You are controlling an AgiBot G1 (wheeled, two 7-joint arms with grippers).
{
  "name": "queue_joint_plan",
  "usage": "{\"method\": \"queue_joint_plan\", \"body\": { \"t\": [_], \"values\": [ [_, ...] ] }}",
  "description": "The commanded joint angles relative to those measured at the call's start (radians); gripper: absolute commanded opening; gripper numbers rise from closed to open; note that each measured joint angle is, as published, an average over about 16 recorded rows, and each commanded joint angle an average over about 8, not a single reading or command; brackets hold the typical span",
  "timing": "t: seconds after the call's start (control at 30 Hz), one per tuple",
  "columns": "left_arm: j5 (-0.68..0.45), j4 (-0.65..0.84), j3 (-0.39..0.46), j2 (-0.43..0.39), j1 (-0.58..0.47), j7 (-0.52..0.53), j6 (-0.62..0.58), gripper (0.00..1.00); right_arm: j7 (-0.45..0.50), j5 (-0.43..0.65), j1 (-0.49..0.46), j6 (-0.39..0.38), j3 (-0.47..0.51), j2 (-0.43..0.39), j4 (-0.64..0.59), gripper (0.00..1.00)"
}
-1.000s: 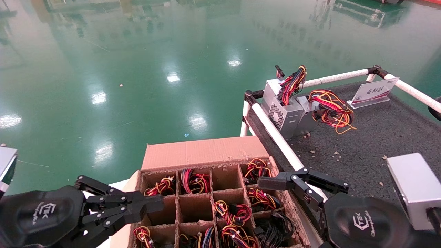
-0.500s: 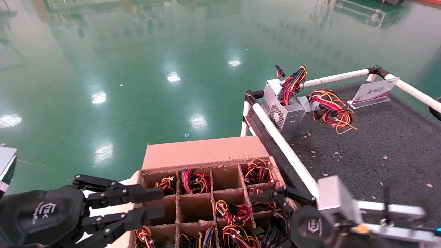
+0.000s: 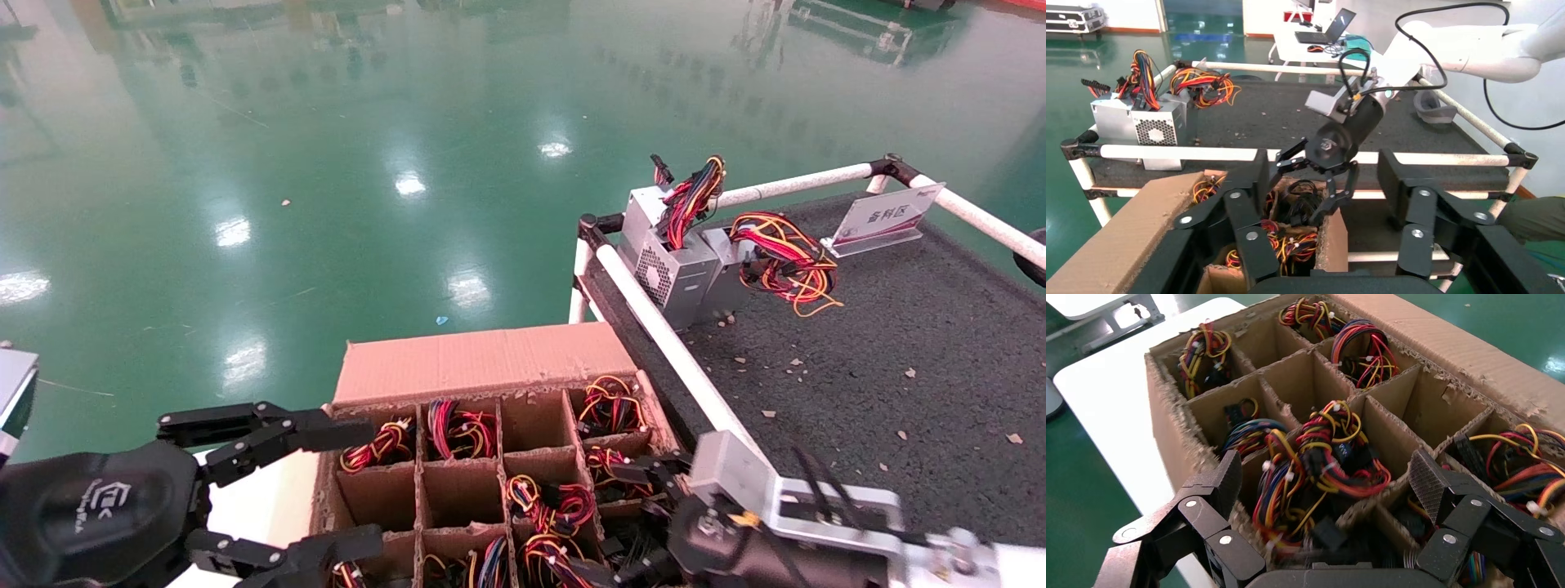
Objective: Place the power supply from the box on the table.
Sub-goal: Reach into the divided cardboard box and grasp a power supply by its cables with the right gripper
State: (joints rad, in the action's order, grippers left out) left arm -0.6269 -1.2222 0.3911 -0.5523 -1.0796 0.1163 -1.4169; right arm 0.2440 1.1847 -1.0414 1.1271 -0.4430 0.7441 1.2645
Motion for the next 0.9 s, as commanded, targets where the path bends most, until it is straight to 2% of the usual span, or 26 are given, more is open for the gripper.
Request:
{"method": "queue_joint_plan", "body": {
  "t": [0.03,0.5,0.9],
  "values": [
    [0.000,0.000,0.000,0.000,0.000,0.000,0.000,1.00,0.016,0.025,-0.010,-0.020,-0.013,0.019,0.000,0.00],
    [0.000,0.000,0.000,0.000,0.000,0.000,0.000,1.00,0.134,0.173,-0.055,-0.129,-0.079,0.107,0.031,0.00],
    [0.000,0.000,0.000,0.000,0.000,0.000,0.000,1.00,0.217,0.248,-0.061,-0.168,-0.114,0.128,0.064,0.00]
  ]
}}
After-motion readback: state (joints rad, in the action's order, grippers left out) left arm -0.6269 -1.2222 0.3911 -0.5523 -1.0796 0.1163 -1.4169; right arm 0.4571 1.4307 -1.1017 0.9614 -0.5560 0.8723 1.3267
